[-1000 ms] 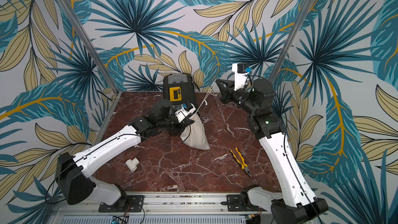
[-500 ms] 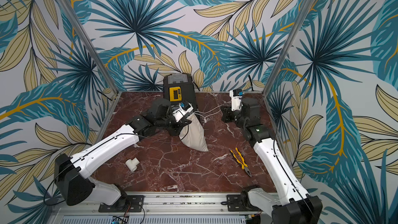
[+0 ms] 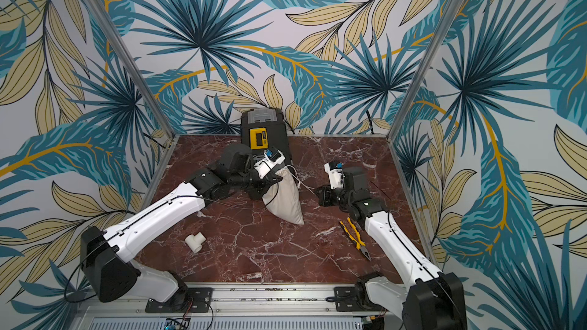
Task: Close the soil bag
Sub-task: Frap the soil bag at the center of the board, then pick up the soil bag from the center of the board.
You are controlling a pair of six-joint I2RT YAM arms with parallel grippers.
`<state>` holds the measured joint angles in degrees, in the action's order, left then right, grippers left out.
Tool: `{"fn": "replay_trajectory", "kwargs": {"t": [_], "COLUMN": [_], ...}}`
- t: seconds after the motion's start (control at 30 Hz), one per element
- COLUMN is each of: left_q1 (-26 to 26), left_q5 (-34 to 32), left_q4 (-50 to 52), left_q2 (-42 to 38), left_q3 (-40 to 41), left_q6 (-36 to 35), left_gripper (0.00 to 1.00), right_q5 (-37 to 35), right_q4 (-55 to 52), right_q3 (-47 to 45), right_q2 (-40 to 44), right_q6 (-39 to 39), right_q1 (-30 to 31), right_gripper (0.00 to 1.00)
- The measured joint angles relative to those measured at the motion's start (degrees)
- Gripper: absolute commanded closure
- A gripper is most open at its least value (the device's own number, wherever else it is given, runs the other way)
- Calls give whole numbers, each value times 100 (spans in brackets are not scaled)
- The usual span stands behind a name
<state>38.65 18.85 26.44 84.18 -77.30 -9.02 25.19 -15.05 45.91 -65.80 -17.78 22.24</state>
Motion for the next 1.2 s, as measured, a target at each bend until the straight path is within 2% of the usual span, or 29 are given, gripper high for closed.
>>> {"fn": "replay_trajectory", "kwargs": {"t": [0.07,0.2,0.27,0.43,0.6,0.7,0.8,0.9,1.07,1.2], "left_q1": [0,-2,-2,-2,-2,-2,-2,-2,-9,-26], "left_q5": [2,4,4,2,4,26,46,83,221,476], "left_q4": [-7,-13,-15,-28,-46,-48,-48,-48,-46,-46], "left_q2": [9,9,9,11,11,13,13,13,17,74], "left_q3": [-2,-2,-2,0,0,0,2,4,7,7], "left_q6": [42,120,160,212,264,315,358,420,560,710], "left_gripper": [100,100,100,100,100,100,100,100,100,100], "right_q5": [57,275,437,601,313,-160,-334,70,1082,1384], "right_q4": [17,116,192,319,315,337,496,671,728,726], "right_q3": [-2,-11,-17,-2,133,245,280,282,286,286], "right_q2": [-70,-240,-284,-229,208,734,1091,1115,584,271], "right_q6": [31,98,146,275,527,734,986,1379,2011,2415], "right_q1": [24,70,87,101,94,48,-39,-90,-92,-92], "right_gripper": [82,61,55,53,51,45,31,25,24,22]}}
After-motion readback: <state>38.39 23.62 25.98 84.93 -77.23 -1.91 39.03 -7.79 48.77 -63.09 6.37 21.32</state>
